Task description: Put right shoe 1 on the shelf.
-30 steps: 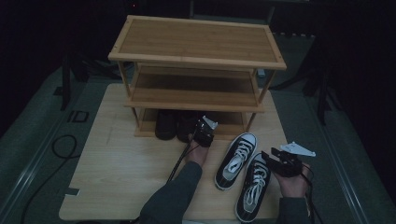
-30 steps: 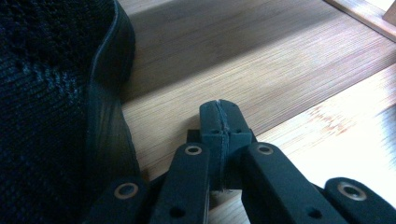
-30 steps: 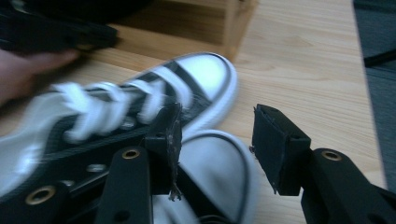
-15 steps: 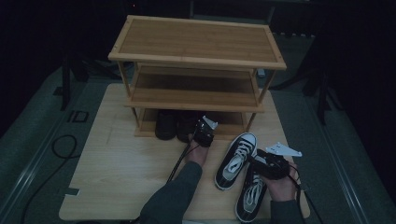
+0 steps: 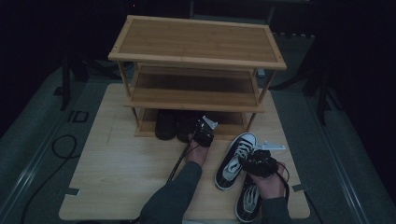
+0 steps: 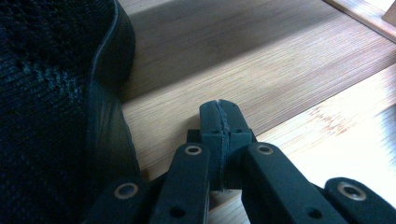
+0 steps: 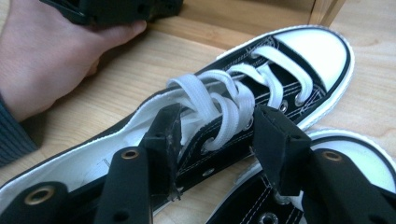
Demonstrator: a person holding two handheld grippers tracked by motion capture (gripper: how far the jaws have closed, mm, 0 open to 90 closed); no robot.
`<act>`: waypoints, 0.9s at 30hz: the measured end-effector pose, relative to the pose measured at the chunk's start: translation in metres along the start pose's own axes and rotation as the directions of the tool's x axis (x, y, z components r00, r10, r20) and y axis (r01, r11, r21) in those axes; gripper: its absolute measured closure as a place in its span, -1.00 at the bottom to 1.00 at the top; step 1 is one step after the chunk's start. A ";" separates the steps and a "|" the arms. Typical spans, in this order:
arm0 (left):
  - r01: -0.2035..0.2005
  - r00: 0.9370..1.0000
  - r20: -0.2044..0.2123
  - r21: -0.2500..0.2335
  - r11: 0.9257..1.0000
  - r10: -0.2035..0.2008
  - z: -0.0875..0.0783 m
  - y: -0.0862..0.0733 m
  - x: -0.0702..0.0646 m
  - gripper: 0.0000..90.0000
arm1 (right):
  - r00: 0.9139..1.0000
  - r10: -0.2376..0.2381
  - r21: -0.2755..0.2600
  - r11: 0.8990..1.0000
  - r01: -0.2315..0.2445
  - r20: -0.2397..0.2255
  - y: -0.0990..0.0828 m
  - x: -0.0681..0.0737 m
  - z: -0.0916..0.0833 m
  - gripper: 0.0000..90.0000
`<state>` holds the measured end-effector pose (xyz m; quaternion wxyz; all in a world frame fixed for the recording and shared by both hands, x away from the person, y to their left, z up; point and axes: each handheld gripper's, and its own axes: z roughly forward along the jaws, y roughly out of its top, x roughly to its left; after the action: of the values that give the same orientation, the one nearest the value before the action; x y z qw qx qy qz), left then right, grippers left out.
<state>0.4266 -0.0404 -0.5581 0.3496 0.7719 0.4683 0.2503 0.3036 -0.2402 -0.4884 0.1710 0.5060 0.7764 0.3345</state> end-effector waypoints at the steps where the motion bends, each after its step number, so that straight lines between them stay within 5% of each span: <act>1: 0.000 1.000 0.000 0.000 1.000 0.000 0.000 0.000 0.000 1.00 | 1.000 0.002 0.012 1.000 -0.002 0.003 0.001 0.000 0.001 0.16; 8: 0.000 1.000 0.000 0.000 1.000 0.000 0.000 0.000 0.000 1.00 | 1.000 0.006 0.088 0.996 -0.008 0.025 0.003 0.003 0.010 0.21; 11: 0.001 1.000 0.002 0.000 1.000 -0.001 0.000 0.000 0.000 1.00 | 0.999 0.030 0.119 0.992 -0.031 0.013 0.002 0.000 0.014 0.38; 18: 0.002 1.000 0.002 0.000 1.000 -0.002 0.000 0.000 0.000 1.00 | 1.000 0.012 0.116 0.993 -0.012 0.001 0.003 -0.001 0.013 0.68; 27: 0.003 1.000 0.002 0.000 1.000 -0.003 0.000 0.000 0.000 1.00 | 0.998 -0.062 0.090 0.994 0.062 -0.003 0.005 0.001 0.011 0.82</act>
<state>0.4267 -0.0402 -0.5581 0.3506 0.7715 0.4690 0.2490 0.3126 -0.2344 -0.4928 0.1582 0.4888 0.8060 0.2939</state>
